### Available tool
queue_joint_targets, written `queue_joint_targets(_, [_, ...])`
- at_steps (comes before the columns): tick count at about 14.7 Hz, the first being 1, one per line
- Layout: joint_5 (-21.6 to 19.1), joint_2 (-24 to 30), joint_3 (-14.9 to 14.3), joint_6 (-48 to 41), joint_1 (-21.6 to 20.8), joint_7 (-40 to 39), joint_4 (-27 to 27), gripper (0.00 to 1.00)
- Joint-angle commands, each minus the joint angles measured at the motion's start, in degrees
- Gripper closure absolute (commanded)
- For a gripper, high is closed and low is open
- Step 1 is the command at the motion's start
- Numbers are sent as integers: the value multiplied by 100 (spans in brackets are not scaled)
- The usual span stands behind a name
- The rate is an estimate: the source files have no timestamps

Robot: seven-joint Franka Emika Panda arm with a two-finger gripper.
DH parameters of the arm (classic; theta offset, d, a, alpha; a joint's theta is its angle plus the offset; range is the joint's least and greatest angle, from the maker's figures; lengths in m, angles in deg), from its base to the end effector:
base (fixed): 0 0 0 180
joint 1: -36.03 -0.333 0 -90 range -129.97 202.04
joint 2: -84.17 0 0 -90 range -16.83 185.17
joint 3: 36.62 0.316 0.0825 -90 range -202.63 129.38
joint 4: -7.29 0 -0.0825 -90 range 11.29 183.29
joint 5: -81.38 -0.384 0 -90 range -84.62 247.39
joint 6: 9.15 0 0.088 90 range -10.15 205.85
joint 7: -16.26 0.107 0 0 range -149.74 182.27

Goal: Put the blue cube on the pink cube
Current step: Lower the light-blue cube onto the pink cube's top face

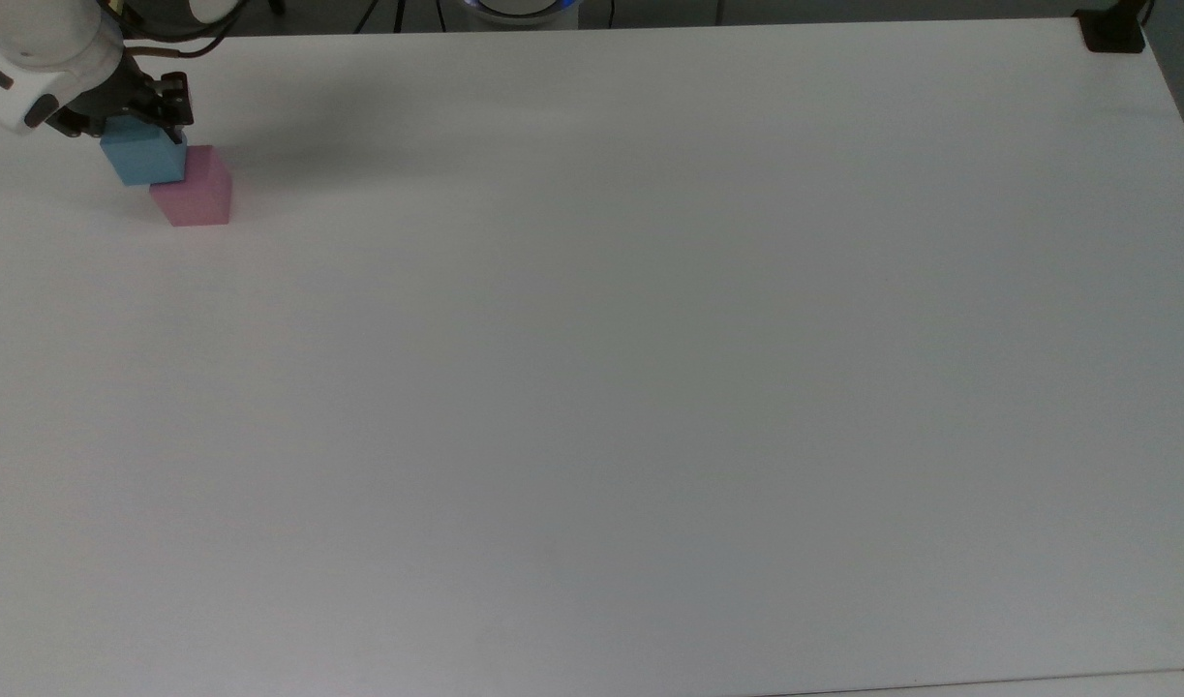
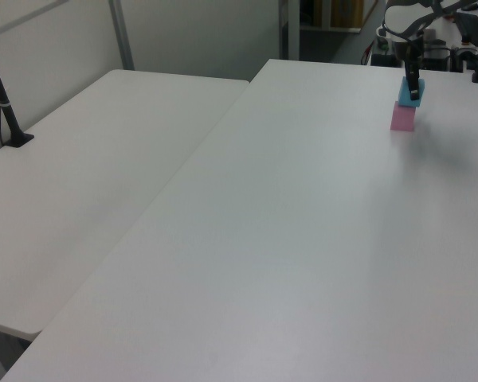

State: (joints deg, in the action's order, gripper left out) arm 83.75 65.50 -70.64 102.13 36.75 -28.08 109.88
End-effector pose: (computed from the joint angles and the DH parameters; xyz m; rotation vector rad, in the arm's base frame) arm 0.5191 -0.3325 0.3888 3.0139 0.3005 -0.3530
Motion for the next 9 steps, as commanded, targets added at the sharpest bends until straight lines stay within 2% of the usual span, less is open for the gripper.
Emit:
queue_joint_targets(1, [-105, 144, -176, -80, -160, 39, 42, 80])
queue_joint_targets(4, [-166, 144, -150, -71, -195, 100, 42, 78])
queue_joint_targets(7, [-263, 100, -114, -18, -353, 276, 95, 70])
queue_joint_targets(9, [-263, 100, -79, -62, -414, 391, 104, 68])
